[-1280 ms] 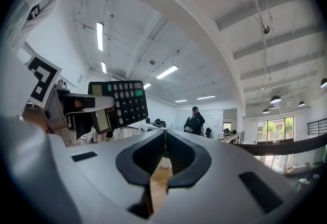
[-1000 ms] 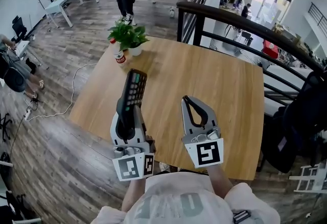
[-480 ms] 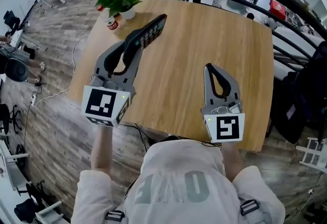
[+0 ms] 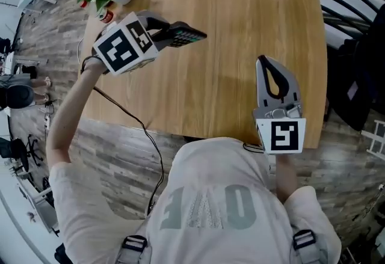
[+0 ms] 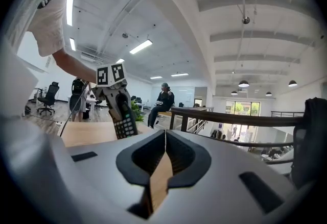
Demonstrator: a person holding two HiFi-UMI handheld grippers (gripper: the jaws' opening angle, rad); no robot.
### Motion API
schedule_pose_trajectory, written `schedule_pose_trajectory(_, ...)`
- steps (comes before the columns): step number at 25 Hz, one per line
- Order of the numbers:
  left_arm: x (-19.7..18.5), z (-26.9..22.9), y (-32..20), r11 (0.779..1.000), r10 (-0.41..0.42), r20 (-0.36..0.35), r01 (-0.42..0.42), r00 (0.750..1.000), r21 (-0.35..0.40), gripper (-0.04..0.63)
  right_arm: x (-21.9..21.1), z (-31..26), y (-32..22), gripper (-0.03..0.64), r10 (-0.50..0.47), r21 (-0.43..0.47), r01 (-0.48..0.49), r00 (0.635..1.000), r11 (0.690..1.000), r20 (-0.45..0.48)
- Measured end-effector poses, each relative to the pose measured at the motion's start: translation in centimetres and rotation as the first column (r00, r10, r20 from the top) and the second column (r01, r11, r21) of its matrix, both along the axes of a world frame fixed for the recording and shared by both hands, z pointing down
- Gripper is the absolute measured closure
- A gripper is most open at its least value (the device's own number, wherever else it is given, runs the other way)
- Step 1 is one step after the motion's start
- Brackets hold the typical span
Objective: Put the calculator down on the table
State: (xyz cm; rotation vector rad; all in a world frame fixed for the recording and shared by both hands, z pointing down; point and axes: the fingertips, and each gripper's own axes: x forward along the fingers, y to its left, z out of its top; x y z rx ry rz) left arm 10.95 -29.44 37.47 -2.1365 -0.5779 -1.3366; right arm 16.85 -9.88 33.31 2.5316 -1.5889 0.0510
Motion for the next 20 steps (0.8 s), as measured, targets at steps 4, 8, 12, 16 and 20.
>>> schedule_pose_trajectory(4,0.8,5.9,1.7,0.982,0.188,0.277,-0.174,0.942,-0.071,0.474,2.1,2.5,1.5,0.595,0.058,-0.053,-0.055,0.997,0.997,0.048)
schedule_pose_trajectory(8,-0.3,10.2,3.7,0.928,0.372,0.508,-0.302,0.777,-0.218,0.474,3.4,4.0,1.6,0.595,0.080,-0.080,-0.075,0.995,0.994,0.067)
schedule_pose_trajectory(12,-2.0,13.7,5.4,0.866,0.500,0.649,-0.318,0.574,-0.386,0.474,3.7,5.9,0.8,0.595,0.085,-0.131,-0.071,0.991,0.989,0.104)
schedule_pose_trajectory(16,-3.0,16.9,6.2,0.821,0.569,0.717,-0.315,0.401,-0.476,0.473,3.9,8.0,0.0,0.595,0.086,-0.174,-0.057,0.983,0.983,0.162)
schedule_pose_trajectory(20,-3.1,19.2,6.6,0.804,0.592,0.737,-0.289,0.325,-0.519,0.474,4.0,9.8,-0.6,0.597,0.070,-0.208,-0.028,0.978,0.978,0.194)
